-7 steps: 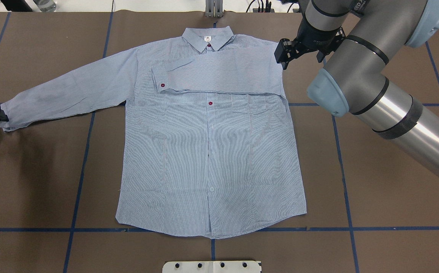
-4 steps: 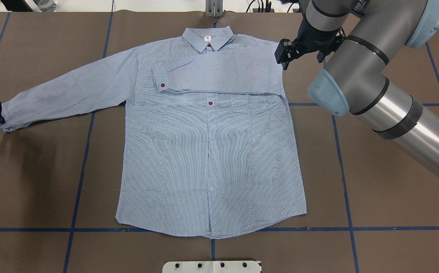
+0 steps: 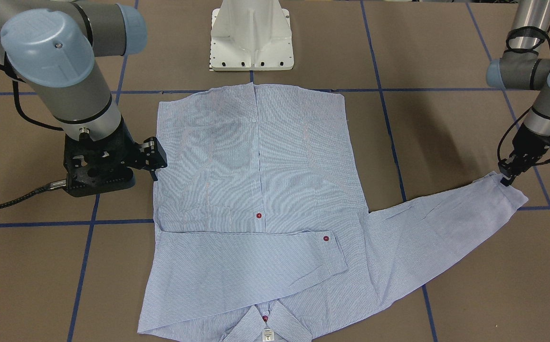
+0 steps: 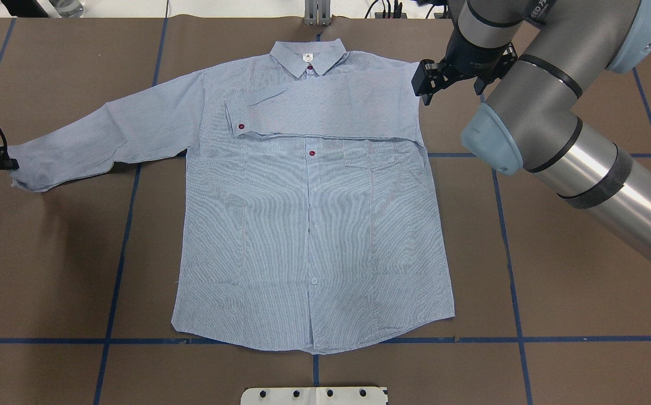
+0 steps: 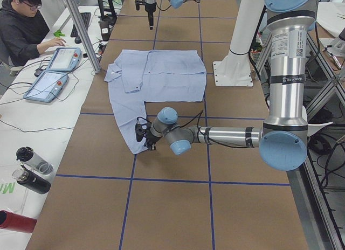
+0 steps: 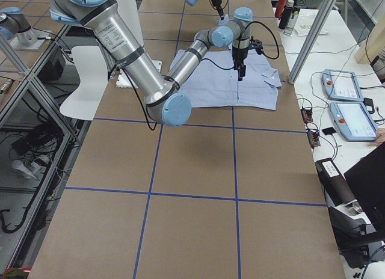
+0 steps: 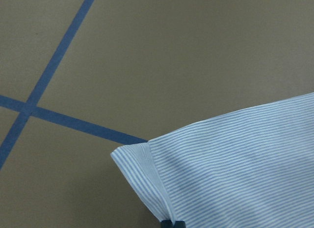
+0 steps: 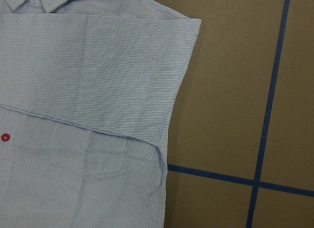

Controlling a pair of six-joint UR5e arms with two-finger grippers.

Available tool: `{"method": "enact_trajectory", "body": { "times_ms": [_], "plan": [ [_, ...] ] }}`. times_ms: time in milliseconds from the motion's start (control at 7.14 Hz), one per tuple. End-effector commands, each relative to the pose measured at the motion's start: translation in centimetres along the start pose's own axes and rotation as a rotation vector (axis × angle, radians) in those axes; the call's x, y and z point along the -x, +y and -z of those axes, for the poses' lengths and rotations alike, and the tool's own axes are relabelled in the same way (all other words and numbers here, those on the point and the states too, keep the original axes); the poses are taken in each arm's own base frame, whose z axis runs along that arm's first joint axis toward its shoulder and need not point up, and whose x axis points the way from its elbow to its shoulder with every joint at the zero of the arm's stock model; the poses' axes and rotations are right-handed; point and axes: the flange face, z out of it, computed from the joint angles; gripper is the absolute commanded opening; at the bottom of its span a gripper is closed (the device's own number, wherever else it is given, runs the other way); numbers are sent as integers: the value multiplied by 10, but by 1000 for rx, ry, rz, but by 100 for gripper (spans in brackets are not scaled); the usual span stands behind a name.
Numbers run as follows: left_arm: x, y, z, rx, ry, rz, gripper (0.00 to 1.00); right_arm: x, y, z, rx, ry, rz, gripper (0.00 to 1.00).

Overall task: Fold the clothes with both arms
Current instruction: 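Grasp the cuff of the other sleeve with the left gripper, then lift the sleeve and carry it over the shirt toward the collar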

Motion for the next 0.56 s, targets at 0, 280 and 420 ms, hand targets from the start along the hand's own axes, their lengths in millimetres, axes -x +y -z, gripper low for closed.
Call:
{"method": "enact_trajectory", "body": {
  "times_ms": [0, 280, 420],
  "plan": [
    [-56, -56, 68, 28, 60, 66, 0, -33, 12, -14, 28, 23, -30, 100],
    [-220, -137, 148, 50, 43, 134, 0, -79, 23, -21, 36, 46, -27, 100],
    [-272, -148, 172, 54, 36, 138, 0, -109, 28, -26, 47, 61, 9, 100]
  ]
}}
